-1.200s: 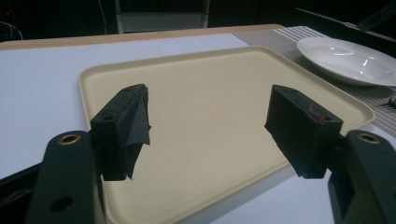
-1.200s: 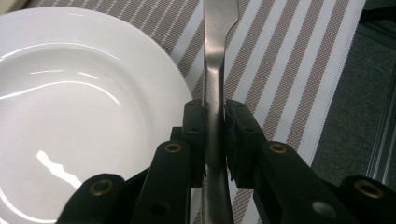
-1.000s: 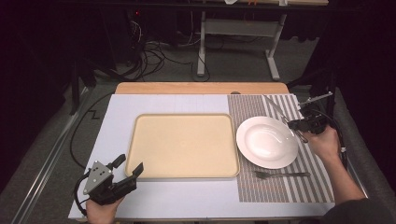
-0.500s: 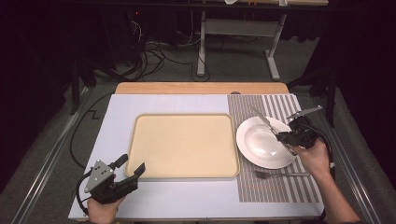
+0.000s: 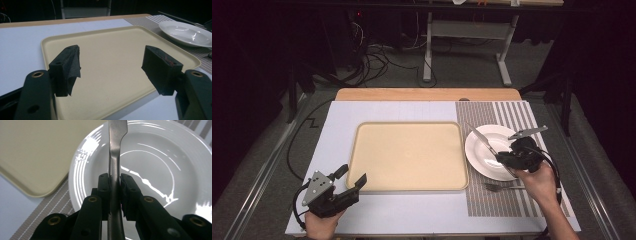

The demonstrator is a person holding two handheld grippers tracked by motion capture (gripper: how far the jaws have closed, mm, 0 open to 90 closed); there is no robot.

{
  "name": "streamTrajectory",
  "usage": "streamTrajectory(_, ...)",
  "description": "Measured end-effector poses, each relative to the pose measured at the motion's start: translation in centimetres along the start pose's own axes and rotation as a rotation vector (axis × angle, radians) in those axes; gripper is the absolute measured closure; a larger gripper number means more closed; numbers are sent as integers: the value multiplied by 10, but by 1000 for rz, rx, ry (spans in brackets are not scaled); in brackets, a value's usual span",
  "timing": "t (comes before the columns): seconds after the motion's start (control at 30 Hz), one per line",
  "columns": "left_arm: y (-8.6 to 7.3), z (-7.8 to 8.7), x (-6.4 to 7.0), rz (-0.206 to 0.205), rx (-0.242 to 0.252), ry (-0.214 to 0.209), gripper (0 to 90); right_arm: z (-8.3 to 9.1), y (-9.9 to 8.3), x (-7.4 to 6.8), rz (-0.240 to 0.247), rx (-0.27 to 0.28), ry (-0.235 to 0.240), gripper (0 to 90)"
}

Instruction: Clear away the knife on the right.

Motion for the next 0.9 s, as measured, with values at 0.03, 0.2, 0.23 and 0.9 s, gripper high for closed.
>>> streamTrajectory(0.03, 1, -1, -1, 2, -1, -1, 316, -2, 1, -7, 7, 3, 15, 801)
streamTrajectory(0.2, 1, -4, -1, -4, -6, 0, 316, -5, 7, -18, 29, 10, 43, 801)
streamTrajectory(0.23, 1, -4, 0, -8, -7, 0, 316, -6, 8, -21, 29, 12, 47, 800)
streamTrajectory(0.9, 1, -5, -4, -24, -8, 24, 316, -25, 31, -49, 79, 33, 119, 800)
Point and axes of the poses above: each handheld gripper's, and its own axes: z roughly backward along the jaws, y roughly out of its top, x roughly to its right, the point moved 8 cm from there along -z, roughly forward along the jaws, and after that the axes turned 12 degrees about z, right-handed, at the moved point
